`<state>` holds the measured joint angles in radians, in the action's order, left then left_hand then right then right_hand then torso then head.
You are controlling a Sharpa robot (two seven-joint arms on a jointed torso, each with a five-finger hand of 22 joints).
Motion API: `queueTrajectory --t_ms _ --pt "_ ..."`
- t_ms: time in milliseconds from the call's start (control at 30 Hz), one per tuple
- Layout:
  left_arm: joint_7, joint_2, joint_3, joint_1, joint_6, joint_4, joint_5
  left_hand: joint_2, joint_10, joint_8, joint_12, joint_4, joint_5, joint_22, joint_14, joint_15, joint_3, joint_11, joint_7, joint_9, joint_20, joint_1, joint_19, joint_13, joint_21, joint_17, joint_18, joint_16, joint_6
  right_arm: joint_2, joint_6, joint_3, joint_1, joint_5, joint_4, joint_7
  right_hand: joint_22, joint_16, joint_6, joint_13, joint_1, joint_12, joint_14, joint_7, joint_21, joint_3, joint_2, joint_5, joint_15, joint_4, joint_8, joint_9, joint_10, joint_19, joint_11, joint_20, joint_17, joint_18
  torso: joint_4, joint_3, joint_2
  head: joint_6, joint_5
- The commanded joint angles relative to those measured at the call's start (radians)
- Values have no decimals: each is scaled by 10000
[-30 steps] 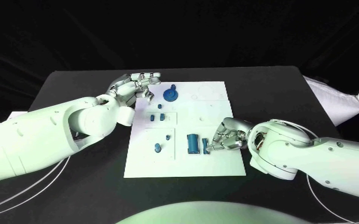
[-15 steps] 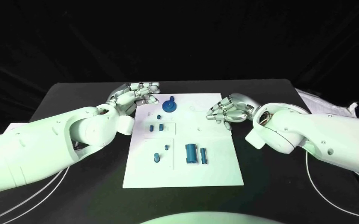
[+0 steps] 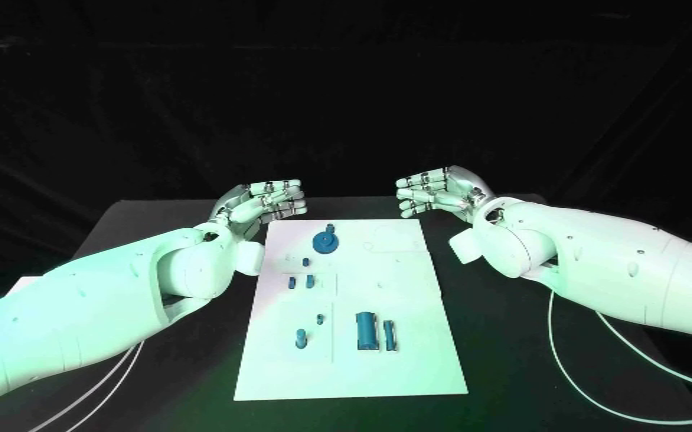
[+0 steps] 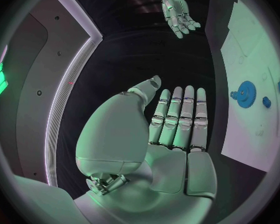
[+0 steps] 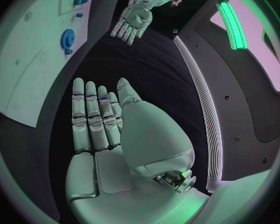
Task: Assemble the parts on the task board
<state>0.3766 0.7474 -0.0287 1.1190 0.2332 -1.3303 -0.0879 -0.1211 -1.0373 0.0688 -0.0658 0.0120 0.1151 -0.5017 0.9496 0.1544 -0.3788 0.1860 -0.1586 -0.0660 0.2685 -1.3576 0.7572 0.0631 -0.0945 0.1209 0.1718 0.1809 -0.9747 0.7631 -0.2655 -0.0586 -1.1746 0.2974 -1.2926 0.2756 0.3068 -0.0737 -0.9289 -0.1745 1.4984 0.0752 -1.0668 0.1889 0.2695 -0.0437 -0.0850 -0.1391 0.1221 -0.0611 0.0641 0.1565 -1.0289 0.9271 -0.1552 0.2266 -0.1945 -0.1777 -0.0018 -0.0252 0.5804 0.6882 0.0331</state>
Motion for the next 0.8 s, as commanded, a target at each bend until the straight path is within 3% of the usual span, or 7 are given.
queueTrajectory --t_ms 33,67,267,300,500,767,800 --pt "371 -175 8 5 445 226 94 36 167 -52 56 0 -9 279 43 83 185 63 8 11 79 -34 -28 -17 131 -138 130 -251 77 -207 599 16 11 -1110 340 1092 -603 107 -48 658 -358 -76 -154 -4 -655 142 -55 10 29 329 -6 -333 -167 352 -62 71 615 -54 24 49 -160 -85 -52" --pt "40 -111 0 1 84 143 9 363 3189 -688 658 -120 -345 1665 -2826 -440 1235 -508 476 660 -783 4073 -2294 -631 945 -441 -515 -680 2924 -142 81 11 0 -269 229 230 -1232 737 2787 863 -4665 -752 3141 -567 -1146 437 850 417 -329 611 -641 -641 3009 -2611 423 -628 900 534 2 12 -55 -38 -18" --pt "154 -75 23 -56 515 -64 80 1211 4538 -688 658 -120 -1151 2329 -4035 -613 1740 -745 682 660 -1100 5791 -3252 -631 945 -1209 -613 -935 4212 -116 -350 60 105 -496 -23 416 -1672 737 3933 1745 -6599 -752 4442 -793 -1540 437 850 595 -500 611 -641 -1565 4287 -3727 638 -924 1202 693 6 73 -133 -254 -98" --pt "191 -64 31 -74 655 -131 103 1211 4765 -688 658 -120 -1151 2433 -4248 -650 1821 -790 717 660 -1165 6095 -3421 -631 945 -1209 -660 -976 4428 -107 -490 75 139 -570 -106 476 -1729 737 4153 1745 -6942 -752 4699 -837 -1592 437 850 626 -1221 611 -641 -1565 4536 -3955 678 -980 1232 699 7 93 -159 -324 -124" --pt "562 52 107 -258 2061 -807 334 1211 6036 -688 658 -120 -1151 3019 -5434 -1544 2265 -1038 1586 660 -1511 7785 -4358 -631 945 -1209 -794 -1809 5630 -22 -1896 233 481 -1312 -929 1084 -2032 737 5312 1745 -8753 -752 6045 -1074 -1840 437 850 1391 -1221 611 -641 -1565 5834 -5154 1552 -1270 1945 884 16 226 -328 -789 -296" --pt "1174 244 233 -561 4382 -1923 717 1211 7281 -688 658 -120 -1151 3592 -6600 -1544 2701 -1860 1586 660 -1845 9446 -5286 -631 945 -1209 -1013 -1809 6812 115 -4157 487 1030 -2505 -2254 2060 -2331 737 6459 1745 -10547 -752 7379 -1889 -2695 437 850 1391 -1221 611 -641 -1565 7119 -6340 1552 -1557 1945 1027 18 252 -362 -882 -331" --pt "1223 260 243 -586 4568 -2012 747 1211 7414 -688 658 -120 -1151 3653 -6727 -1544 2751 -1860 1586 660 -1884 9629 -5382 -631 945 -1209 -1012 -1809 6937 125 -4332 506 1073 -2598 -2357 2136 -2362 737 6577 1745 -10732 -752 7516 -1889 -2695 437 850 1391 -1221 611 -641 -1565 7252 -6466 1552 -2266 1945 1027 18 252 -362 -882 -331"
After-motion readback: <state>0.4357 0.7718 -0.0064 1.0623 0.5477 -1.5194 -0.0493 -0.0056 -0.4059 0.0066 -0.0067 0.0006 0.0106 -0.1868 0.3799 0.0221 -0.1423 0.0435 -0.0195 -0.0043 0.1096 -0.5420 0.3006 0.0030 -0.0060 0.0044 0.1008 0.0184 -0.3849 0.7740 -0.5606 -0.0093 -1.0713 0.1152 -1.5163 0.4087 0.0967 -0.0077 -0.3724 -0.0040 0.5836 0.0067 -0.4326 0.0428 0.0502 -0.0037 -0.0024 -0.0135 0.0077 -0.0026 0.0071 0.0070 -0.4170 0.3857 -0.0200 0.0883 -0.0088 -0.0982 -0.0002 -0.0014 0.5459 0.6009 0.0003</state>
